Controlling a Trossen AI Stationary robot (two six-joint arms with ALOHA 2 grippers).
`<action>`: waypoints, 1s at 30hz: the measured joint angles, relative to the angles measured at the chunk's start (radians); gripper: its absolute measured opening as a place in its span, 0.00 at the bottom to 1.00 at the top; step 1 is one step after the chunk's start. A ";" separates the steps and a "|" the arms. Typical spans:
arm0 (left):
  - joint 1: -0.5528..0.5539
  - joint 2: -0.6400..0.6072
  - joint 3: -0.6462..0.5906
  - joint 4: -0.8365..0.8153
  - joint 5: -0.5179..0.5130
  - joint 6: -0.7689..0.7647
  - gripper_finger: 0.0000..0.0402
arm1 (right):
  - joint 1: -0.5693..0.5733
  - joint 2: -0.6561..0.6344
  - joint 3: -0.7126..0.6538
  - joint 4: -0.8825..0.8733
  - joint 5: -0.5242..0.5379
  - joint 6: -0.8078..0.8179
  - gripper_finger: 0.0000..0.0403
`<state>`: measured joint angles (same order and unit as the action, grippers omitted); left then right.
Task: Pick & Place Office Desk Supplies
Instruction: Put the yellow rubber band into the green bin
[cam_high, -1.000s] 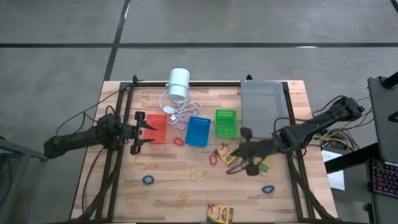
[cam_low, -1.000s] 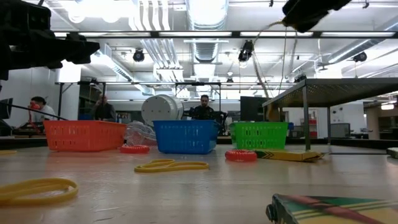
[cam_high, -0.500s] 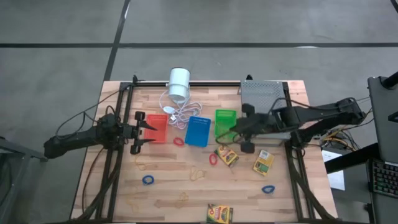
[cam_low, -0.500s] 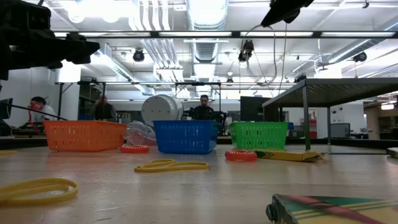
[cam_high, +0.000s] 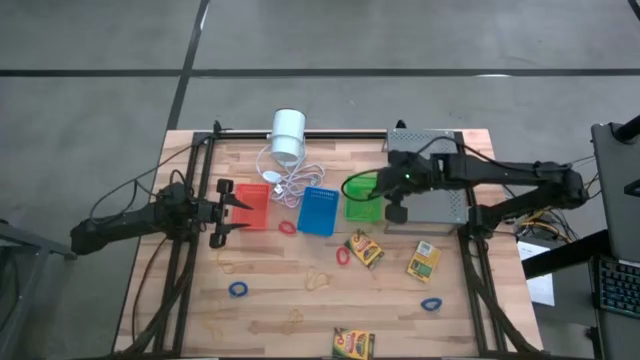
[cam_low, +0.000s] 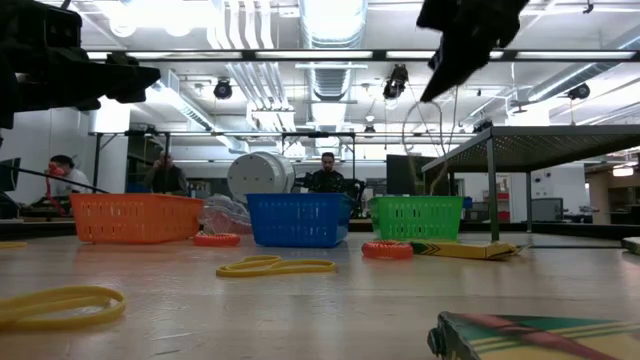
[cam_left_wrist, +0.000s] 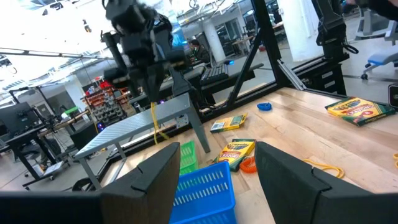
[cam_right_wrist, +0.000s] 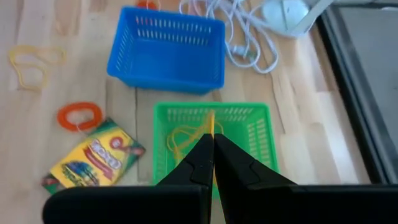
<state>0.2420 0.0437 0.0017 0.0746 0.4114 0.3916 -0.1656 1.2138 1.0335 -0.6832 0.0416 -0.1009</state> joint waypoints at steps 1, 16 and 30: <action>0.000 0.000 0.000 0.000 0.000 0.000 0.52 | -0.018 0.001 -0.016 0.022 -0.023 -0.014 0.02; 0.000 0.000 0.000 0.000 0.000 0.000 0.52 | -0.140 0.193 -0.043 0.062 -0.123 -0.059 0.02; 0.000 0.000 0.000 0.000 0.000 0.000 0.52 | -0.145 0.459 0.075 -0.025 -0.121 -0.064 0.02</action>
<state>0.2420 0.0437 0.0017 0.0746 0.4118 0.3916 -0.3108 1.6727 1.1087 -0.7084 -0.0797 -0.1648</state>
